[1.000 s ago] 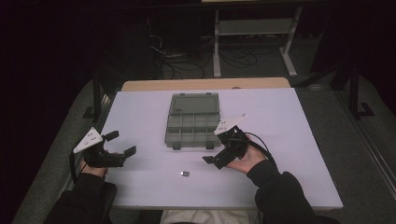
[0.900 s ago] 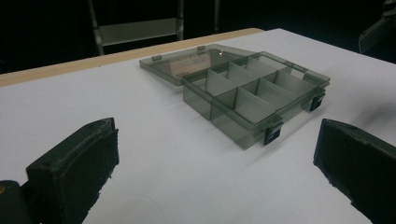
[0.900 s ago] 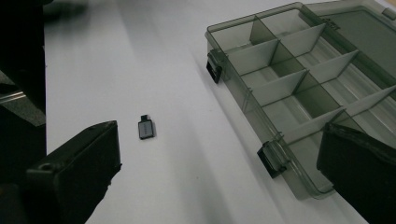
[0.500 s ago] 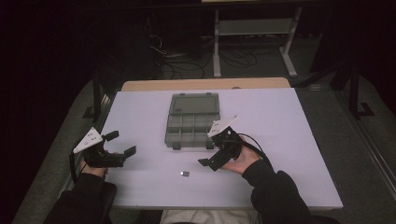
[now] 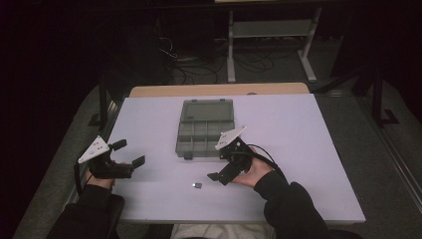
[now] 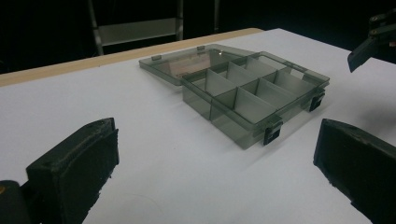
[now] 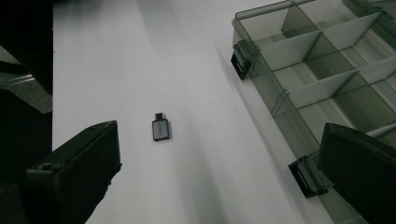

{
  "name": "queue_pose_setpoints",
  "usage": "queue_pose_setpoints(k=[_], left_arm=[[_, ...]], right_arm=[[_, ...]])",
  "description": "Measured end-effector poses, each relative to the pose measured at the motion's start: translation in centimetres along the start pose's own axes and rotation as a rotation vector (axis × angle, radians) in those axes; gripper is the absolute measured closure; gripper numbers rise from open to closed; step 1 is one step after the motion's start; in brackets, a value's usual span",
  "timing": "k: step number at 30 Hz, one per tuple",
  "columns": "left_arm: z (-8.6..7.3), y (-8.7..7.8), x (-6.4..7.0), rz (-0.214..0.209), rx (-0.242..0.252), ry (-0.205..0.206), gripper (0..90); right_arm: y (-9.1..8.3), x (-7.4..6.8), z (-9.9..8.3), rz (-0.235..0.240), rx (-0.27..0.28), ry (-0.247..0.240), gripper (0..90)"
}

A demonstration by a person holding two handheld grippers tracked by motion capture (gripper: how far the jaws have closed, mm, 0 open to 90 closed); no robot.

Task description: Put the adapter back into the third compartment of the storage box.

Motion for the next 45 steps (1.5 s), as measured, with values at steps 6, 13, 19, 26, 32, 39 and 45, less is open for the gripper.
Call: queue_pose_setpoints(k=[6,13,19,26,32,39,45], left_arm=[[0.0,0.0,0.0,0.0,0.001,0.001,0.0],[0.0,0.0,0.0,-0.002,0.001,0.0,0.0],[0.0,0.0,0.0,-0.001,-0.001,0.0,0.0],[0.0,0.0,0.0,-0.002,0.0,0.001,0.0],[0.0,0.0,0.0,-0.003,-0.001,0.001,0.0],[0.0,0.0,0.0,-0.003,-0.003,0.001,0.0],[0.0,0.0,0.0,-0.003,-0.002,0.001,0.0]], right_arm=[[0.9,-0.4,0.0,0.02,-0.021,-0.008,0.0],[1.8,-0.7,-0.1,0.039,-0.044,-0.018,0.0],[2.5,-1.1,-0.3,0.054,-0.065,-0.022,0.0],[3.3,-1.5,-0.4,0.067,-0.083,-0.033,0.0],[3.9,-1.9,-0.6,0.079,-0.103,-0.042,0.0],[4.7,-2.3,-0.7,0.092,-0.123,-0.048,0.0],[5.4,-2.7,-0.7,0.107,-0.135,-0.058,0.0]])
Point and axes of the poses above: each handheld gripper's, and its own axes: y roughly forward along the jaws, z roughly out of its top, x roughly to its right, the point moved 9 cm from there along y, roughly forward along the jaws, and after that the axes turned 3 degrees about x, right-handed, at the moved point
